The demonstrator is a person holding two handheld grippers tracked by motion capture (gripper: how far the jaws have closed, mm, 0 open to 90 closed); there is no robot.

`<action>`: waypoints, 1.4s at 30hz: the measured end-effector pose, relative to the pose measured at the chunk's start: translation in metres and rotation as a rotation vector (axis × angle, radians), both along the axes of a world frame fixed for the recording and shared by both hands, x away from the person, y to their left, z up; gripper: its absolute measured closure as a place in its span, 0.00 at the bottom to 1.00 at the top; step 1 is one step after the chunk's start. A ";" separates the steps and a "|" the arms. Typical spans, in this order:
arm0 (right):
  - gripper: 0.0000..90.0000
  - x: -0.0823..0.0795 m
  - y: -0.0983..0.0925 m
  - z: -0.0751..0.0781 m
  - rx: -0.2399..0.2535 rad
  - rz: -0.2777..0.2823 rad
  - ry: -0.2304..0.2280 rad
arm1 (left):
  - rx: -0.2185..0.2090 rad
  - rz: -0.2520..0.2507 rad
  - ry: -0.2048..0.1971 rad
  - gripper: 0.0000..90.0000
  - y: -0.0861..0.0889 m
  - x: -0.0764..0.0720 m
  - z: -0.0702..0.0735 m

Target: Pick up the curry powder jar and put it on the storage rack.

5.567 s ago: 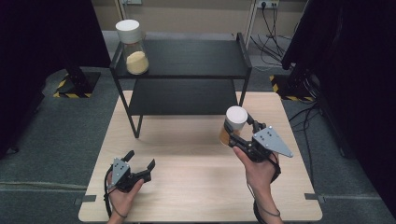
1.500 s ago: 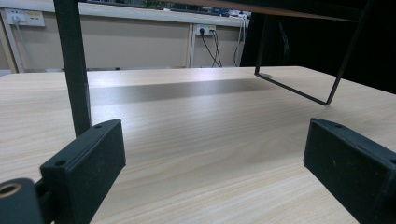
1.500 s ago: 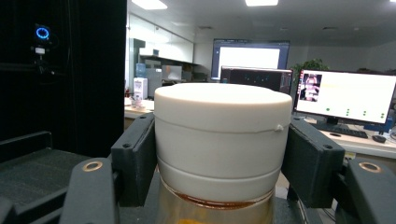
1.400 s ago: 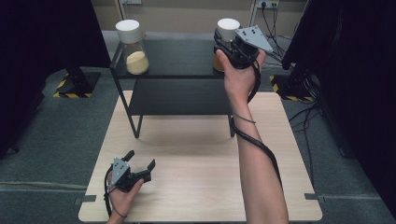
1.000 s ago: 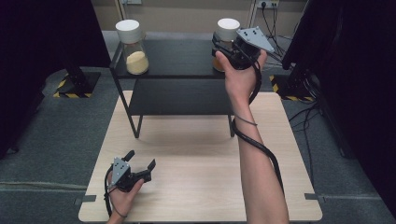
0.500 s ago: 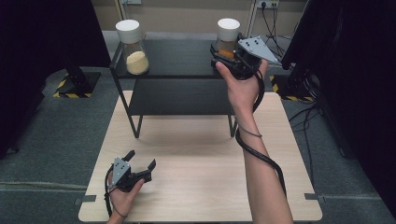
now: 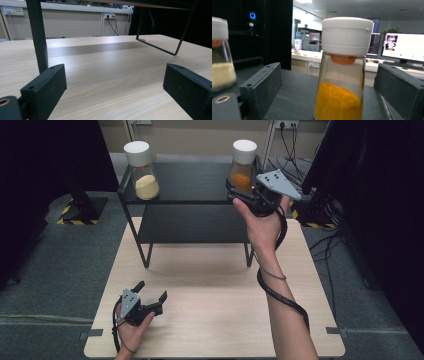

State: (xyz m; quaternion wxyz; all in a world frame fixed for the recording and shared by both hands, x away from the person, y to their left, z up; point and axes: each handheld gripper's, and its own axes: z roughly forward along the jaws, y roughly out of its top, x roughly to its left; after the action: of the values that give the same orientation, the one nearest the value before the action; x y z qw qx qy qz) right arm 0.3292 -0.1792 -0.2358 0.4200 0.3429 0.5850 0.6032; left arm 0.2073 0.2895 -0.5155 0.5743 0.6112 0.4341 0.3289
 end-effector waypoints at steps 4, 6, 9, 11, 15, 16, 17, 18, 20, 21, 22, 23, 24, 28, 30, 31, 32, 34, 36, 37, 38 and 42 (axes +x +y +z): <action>0.09 -0.007 -0.003 -0.007 -0.008 0.016 -0.001 | 0.004 0.000 0.000 0.05 0.000 0.000 0.000; 0.09 -0.010 -0.005 -0.011 -0.007 0.023 -0.001 | 0.006 0.000 0.000 0.05 0.000 0.000 0.000; 0.09 -0.014 -0.008 -0.016 -0.004 0.034 0.002 | 0.008 0.000 0.000 0.05 -0.001 0.000 0.001; 0.09 -0.017 -0.009 -0.020 -0.004 0.038 0.002 | 0.008 0.000 0.000 0.05 -0.001 0.000 0.001; 0.09 -0.021 -0.012 -0.026 0.003 0.047 0.007 | 0.009 0.001 -0.001 0.05 -0.001 0.000 0.001; 0.09 -0.021 -0.013 -0.028 0.004 0.049 0.008 | 0.009 0.000 -0.002 0.05 -0.001 0.000 0.000; 0.09 -0.022 -0.014 -0.029 0.003 0.051 0.009 | 0.010 0.000 -0.002 0.05 -0.001 0.000 0.000; 0.09 -0.024 -0.014 -0.030 0.003 0.052 0.009 | 0.010 0.000 -0.002 0.05 -0.001 0.000 0.001; 0.09 -0.026 -0.016 -0.033 -0.005 0.055 0.008 | 0.011 0.000 -0.001 0.05 -0.001 0.000 0.001; 0.09 -0.027 -0.016 -0.034 -0.009 0.056 0.008 | 0.012 0.000 -0.001 0.05 -0.001 0.000 0.001; 0.09 -0.028 -0.017 -0.035 -0.013 0.057 0.007 | 0.012 0.000 -0.002 0.05 -0.001 0.000 0.001; 0.09 -0.030 -0.018 -0.037 -0.016 0.059 0.008 | 0.013 0.000 -0.002 0.05 -0.001 0.000 0.001; 0.09 -0.031 -0.018 -0.038 -0.018 0.060 0.009 | 0.013 0.000 -0.002 0.05 -0.001 0.000 0.001; 0.09 -0.036 -0.021 -0.044 -0.030 0.064 0.011 | 0.016 -0.001 -0.003 0.05 -0.002 0.000 0.001; 0.09 -0.038 -0.023 -0.046 -0.039 0.068 0.013 | 0.017 -0.001 -0.003 0.05 -0.002 0.000 0.001; 0.09 -0.039 -0.024 -0.047 -0.042 0.071 0.015 | 0.016 -0.001 -0.002 0.05 -0.002 0.000 0.001; 0.09 -0.040 -0.025 -0.048 -0.043 0.073 0.017 | 0.016 -0.001 -0.002 0.05 -0.002 0.000 0.001; 0.09 -0.042 -0.027 -0.052 -0.039 0.080 0.021 | 0.016 -0.001 -0.002 0.05 -0.002 0.000 0.001; 0.09 -0.043 -0.029 -0.055 -0.040 0.084 0.025 | 0.017 0.000 -0.004 0.05 -0.002 0.000 0.001; 0.09 -0.044 -0.029 -0.056 -0.049 0.083 0.027 | 0.018 0.000 -0.004 0.05 -0.003 0.000 0.001; 0.09 -0.045 -0.029 -0.057 -0.052 0.082 0.031 | 0.018 0.000 -0.004 0.05 -0.003 0.000 0.001; 0.09 -0.046 -0.032 -0.063 -0.051 0.089 0.044 | 0.018 -0.001 -0.005 0.05 -0.003 0.000 0.001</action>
State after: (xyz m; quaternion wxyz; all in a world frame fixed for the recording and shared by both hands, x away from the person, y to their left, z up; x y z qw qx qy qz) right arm 0.2832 -0.2113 -0.2990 0.3886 0.3187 0.6240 0.5984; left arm 0.2070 0.2868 -0.5149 0.5701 0.6155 0.4296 0.3341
